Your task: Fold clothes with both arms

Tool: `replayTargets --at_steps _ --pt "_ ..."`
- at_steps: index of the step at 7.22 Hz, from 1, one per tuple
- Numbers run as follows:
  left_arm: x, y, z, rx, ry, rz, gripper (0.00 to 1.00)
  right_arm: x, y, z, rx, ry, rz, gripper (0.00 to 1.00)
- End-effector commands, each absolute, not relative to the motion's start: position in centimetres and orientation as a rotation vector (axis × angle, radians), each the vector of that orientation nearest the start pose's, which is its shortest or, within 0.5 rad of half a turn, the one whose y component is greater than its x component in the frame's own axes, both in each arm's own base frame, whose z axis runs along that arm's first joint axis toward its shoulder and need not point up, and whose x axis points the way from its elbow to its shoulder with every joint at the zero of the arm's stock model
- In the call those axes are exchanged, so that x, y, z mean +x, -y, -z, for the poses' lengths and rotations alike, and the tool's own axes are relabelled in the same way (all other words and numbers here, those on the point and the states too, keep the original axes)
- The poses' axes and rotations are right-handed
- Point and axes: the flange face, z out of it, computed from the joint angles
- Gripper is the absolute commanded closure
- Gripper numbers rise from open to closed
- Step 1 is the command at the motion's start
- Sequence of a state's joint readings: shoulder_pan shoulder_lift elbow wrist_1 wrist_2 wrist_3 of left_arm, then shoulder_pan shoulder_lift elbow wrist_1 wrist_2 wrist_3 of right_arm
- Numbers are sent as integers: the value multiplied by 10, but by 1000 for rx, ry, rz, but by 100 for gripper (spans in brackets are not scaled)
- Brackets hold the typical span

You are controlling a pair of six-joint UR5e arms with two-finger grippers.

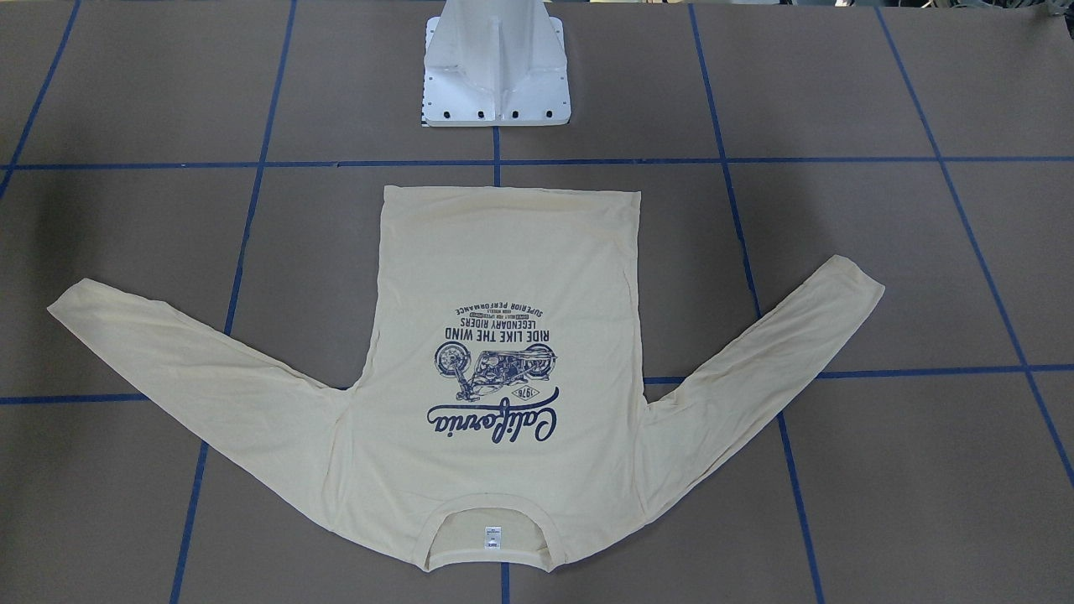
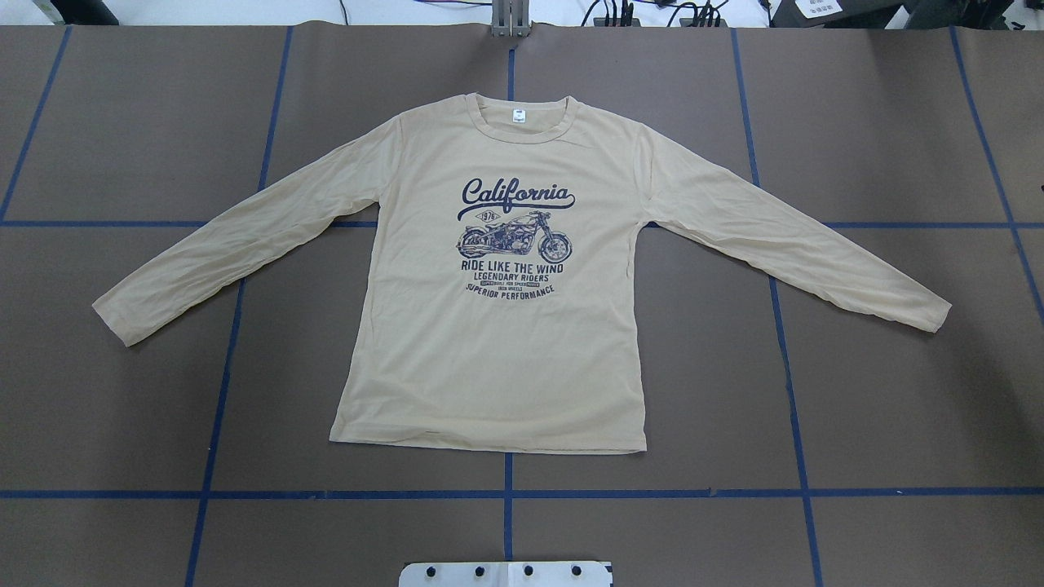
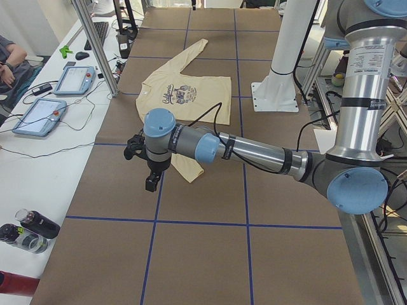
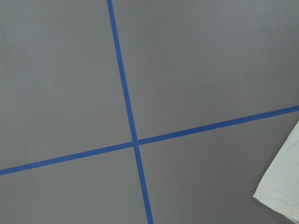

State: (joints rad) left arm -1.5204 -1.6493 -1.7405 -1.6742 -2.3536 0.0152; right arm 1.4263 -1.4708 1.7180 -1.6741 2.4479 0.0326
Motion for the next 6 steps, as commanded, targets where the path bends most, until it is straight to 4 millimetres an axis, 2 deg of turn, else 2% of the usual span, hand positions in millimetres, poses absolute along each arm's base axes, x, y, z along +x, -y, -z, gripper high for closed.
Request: replayTargets --at_steps 1,2,3,4,5,6 --pt "-14 546 -510 343 -791 -253 0 -42 536 -544 99 900 218 0" --pt "-7 544 -510 326 -801 -241 0 -57 537 -543 90 901 197 0" --pt "-3 545 -502 332 -811 -200 0 -79 526 -551 77 908 183 0" --pt "1 544 -501 338 -824 -160 0 -87 515 -568 100 919 154 0" --pt "12 544 -500 332 -825 -150 0 -103 504 -574 108 942 109 0" --pt "14 544 -497 337 -818 -149 0 -121 496 -579 103 927 59 0"
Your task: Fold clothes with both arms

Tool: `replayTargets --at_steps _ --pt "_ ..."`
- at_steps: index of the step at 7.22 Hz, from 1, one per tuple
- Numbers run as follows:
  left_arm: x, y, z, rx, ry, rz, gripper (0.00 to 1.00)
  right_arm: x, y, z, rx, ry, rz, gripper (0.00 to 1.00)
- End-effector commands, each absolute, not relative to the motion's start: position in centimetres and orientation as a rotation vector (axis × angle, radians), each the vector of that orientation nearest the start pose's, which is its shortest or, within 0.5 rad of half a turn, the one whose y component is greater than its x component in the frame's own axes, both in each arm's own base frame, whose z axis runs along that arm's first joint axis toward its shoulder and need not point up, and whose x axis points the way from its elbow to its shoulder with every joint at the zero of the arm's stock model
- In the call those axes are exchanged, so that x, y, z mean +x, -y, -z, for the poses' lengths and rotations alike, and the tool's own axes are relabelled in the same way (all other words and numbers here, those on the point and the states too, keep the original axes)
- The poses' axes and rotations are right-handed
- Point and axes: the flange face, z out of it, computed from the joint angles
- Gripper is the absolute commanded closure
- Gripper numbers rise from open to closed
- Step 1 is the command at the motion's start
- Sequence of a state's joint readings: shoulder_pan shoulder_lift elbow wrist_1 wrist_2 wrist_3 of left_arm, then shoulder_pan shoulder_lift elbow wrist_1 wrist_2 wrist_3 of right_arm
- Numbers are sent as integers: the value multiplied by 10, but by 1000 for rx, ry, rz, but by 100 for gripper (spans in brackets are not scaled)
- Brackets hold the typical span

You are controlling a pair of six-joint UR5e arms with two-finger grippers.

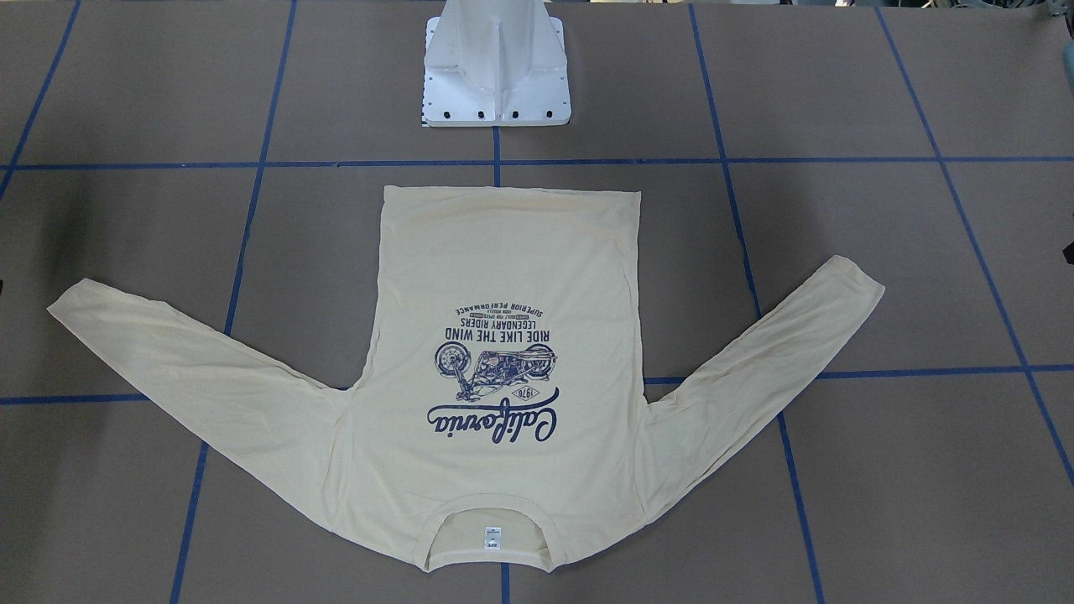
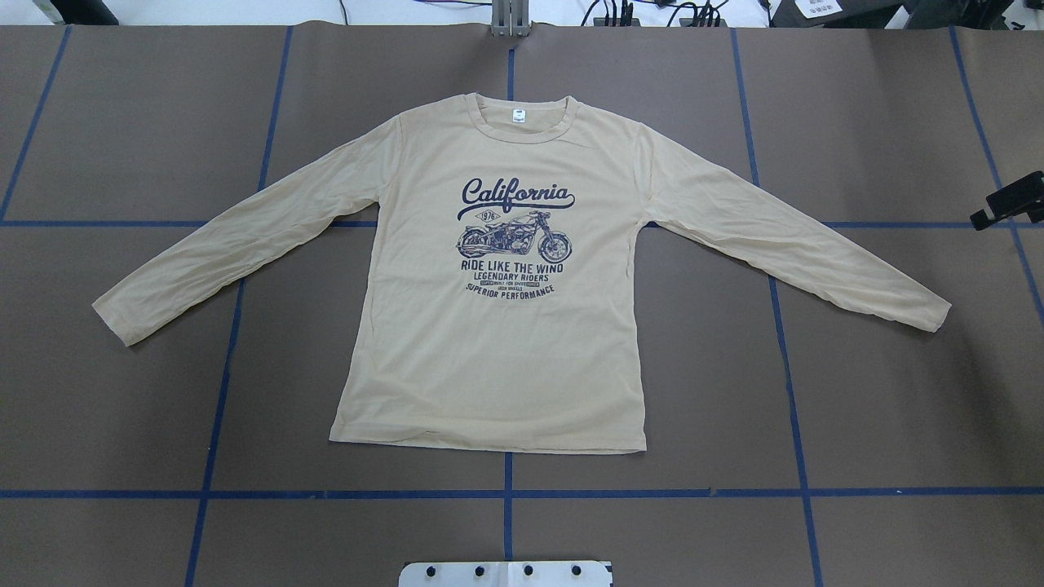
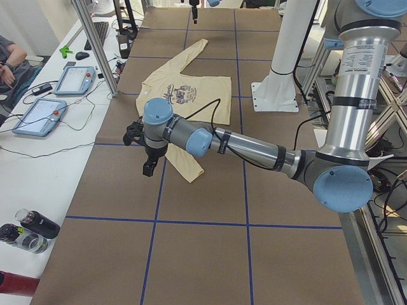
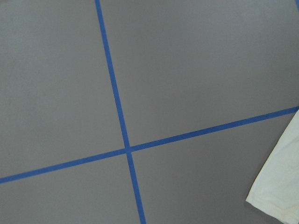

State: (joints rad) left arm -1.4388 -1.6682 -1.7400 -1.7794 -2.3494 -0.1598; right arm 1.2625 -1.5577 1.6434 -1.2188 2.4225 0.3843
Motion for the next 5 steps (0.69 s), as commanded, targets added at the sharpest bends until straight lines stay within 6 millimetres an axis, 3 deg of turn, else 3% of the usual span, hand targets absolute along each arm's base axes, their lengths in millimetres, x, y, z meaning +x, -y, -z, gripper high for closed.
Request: replayTargets --at_steps 1,5 --pt "14 544 -496 340 -815 -146 0 -142 491 -577 55 926 10 0" --pt "14 544 -491 349 -822 -133 0 -173 475 -601 21 845 14 0"
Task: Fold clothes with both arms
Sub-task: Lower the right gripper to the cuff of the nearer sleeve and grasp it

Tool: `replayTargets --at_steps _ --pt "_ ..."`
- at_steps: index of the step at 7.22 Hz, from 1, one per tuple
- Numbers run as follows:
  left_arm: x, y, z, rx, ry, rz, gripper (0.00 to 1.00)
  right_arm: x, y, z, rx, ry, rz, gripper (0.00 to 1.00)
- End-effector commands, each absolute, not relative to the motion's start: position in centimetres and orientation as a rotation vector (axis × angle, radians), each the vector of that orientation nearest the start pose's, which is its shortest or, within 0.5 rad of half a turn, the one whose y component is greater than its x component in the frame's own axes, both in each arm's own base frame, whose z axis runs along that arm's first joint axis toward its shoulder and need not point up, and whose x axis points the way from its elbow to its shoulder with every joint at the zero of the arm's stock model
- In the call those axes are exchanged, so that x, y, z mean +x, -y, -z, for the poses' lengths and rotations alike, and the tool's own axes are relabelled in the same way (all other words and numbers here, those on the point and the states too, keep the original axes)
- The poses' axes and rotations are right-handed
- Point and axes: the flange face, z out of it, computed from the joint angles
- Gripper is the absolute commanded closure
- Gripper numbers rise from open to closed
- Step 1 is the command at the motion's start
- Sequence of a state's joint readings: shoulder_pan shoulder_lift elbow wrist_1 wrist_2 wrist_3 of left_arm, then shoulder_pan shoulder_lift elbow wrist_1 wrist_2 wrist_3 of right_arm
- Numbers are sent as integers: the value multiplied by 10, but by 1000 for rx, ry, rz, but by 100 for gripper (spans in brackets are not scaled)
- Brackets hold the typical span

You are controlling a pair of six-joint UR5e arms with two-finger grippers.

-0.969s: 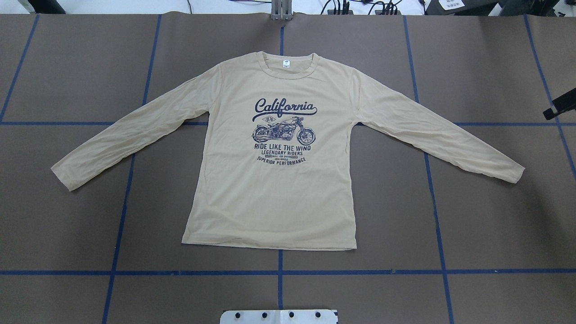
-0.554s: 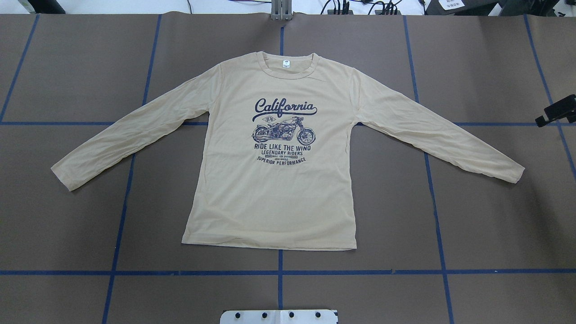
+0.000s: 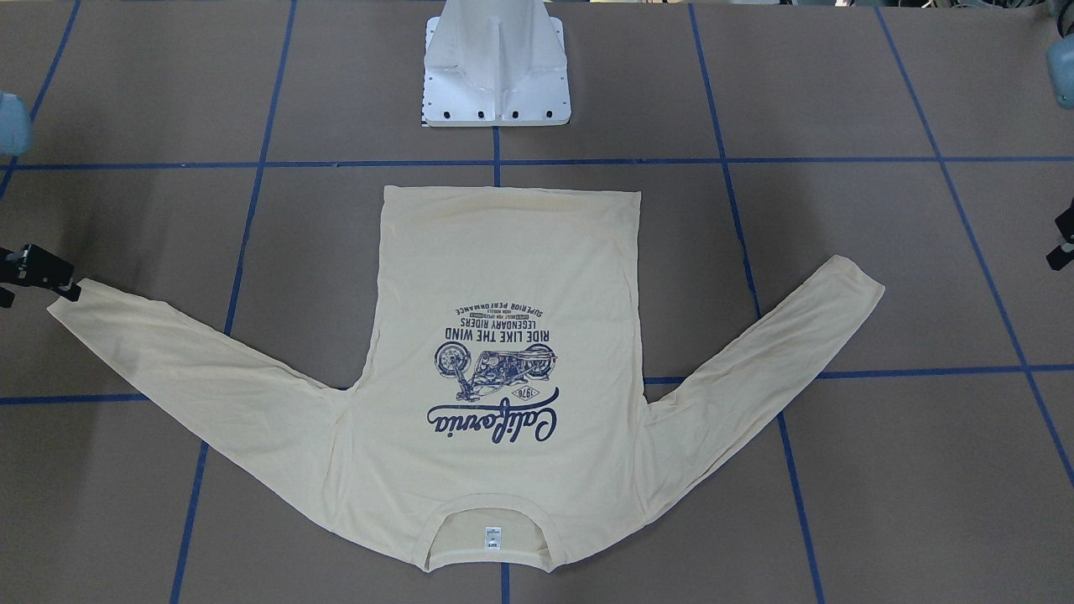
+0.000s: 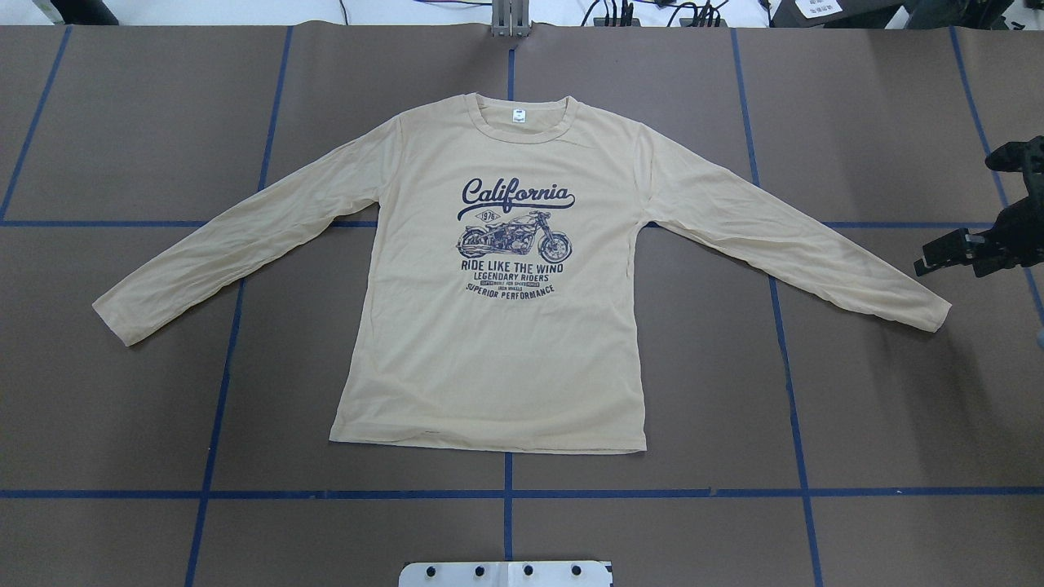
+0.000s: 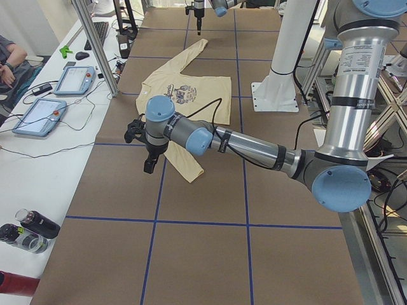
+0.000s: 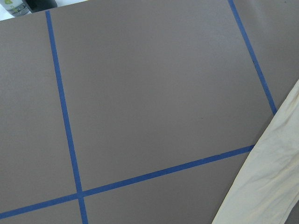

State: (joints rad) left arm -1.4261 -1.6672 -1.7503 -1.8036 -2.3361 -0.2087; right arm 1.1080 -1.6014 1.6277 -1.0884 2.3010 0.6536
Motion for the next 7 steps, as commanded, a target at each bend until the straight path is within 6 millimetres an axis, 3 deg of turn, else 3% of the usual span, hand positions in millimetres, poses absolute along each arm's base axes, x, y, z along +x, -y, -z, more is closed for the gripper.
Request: replayTargets --at_steps 1,7 --pt "14 544 -491 349 -822 -134 0 -183 473 -607 3 840 33 0" --pt "14 543 -488 356 -823 -136 0 -195 462 -639 15 856 74 0"
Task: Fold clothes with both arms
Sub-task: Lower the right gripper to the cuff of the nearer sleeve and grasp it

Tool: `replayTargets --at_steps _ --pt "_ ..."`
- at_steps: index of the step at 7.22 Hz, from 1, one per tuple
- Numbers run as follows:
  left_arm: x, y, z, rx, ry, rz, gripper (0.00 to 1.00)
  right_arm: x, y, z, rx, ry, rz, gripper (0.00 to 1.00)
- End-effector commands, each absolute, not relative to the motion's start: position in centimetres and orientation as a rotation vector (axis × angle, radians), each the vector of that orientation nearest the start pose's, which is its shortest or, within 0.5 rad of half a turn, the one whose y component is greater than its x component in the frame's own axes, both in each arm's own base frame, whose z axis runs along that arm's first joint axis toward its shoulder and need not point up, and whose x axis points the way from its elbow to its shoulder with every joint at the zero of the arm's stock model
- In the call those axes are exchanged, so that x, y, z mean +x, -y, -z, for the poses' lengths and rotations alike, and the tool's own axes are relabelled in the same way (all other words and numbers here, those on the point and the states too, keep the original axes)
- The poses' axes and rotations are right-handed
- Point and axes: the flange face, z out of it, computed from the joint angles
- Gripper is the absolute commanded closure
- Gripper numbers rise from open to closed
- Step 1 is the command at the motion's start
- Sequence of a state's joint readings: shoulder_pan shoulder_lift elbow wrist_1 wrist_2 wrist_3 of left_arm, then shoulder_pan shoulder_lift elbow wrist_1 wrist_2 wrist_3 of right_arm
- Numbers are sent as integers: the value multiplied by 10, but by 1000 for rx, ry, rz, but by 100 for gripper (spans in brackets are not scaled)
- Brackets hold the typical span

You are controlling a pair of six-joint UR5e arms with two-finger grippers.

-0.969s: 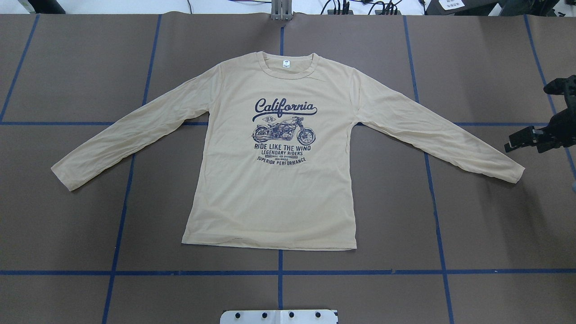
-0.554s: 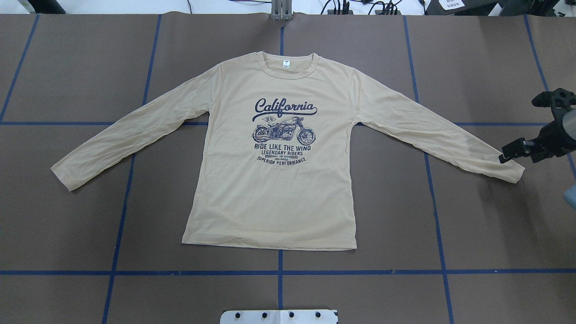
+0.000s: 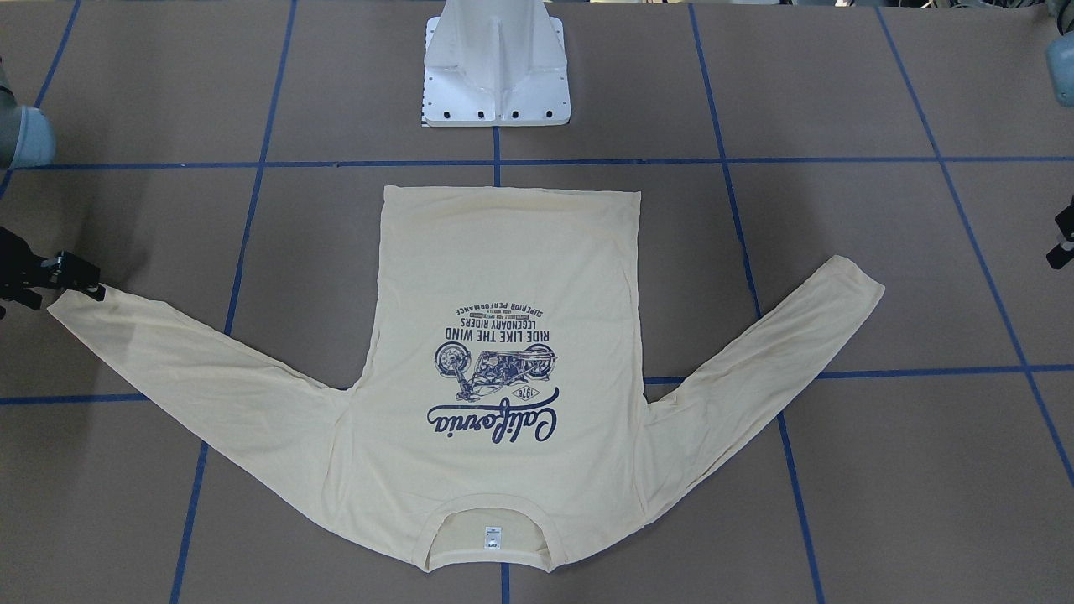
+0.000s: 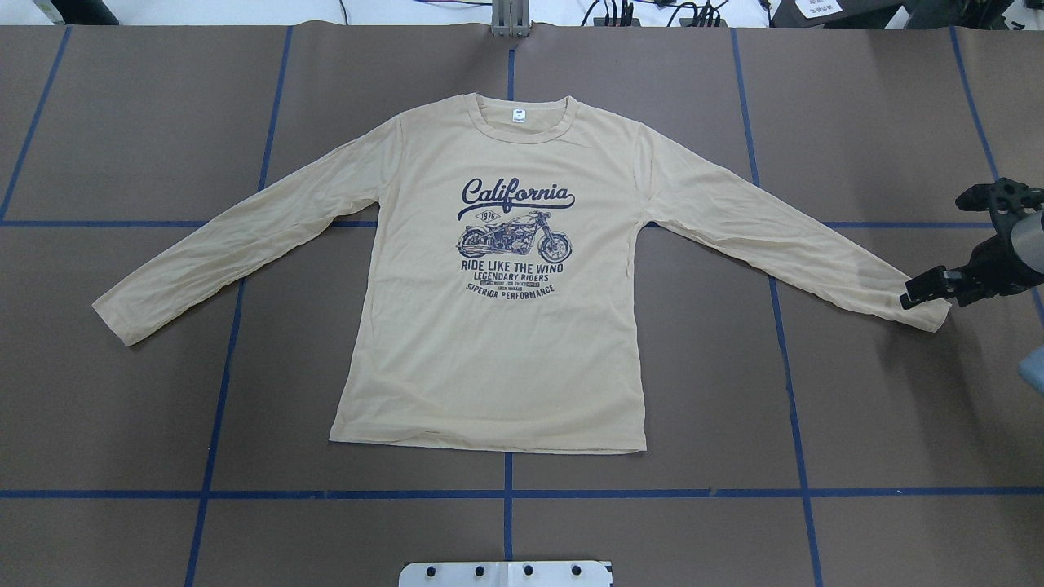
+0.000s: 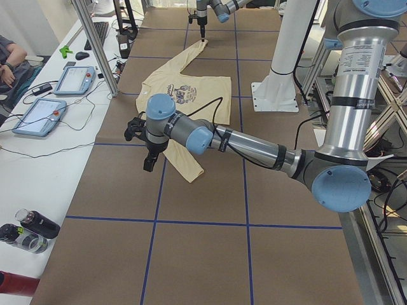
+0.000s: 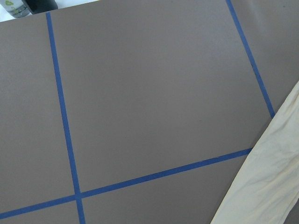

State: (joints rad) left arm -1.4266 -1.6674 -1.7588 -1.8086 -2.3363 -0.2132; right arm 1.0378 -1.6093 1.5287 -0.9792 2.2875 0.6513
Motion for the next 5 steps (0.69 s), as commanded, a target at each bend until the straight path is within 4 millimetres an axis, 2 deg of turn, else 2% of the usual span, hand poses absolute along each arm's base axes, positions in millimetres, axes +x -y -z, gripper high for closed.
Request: replayTargets --at_steps 1,5 --pt "14 543 -488 356 -823 -136 0 -197 462 -643 9 851 74 0" --pt "14 543 -488 355 -823 -137 0 -203 456 -645 -10 855 88 1"
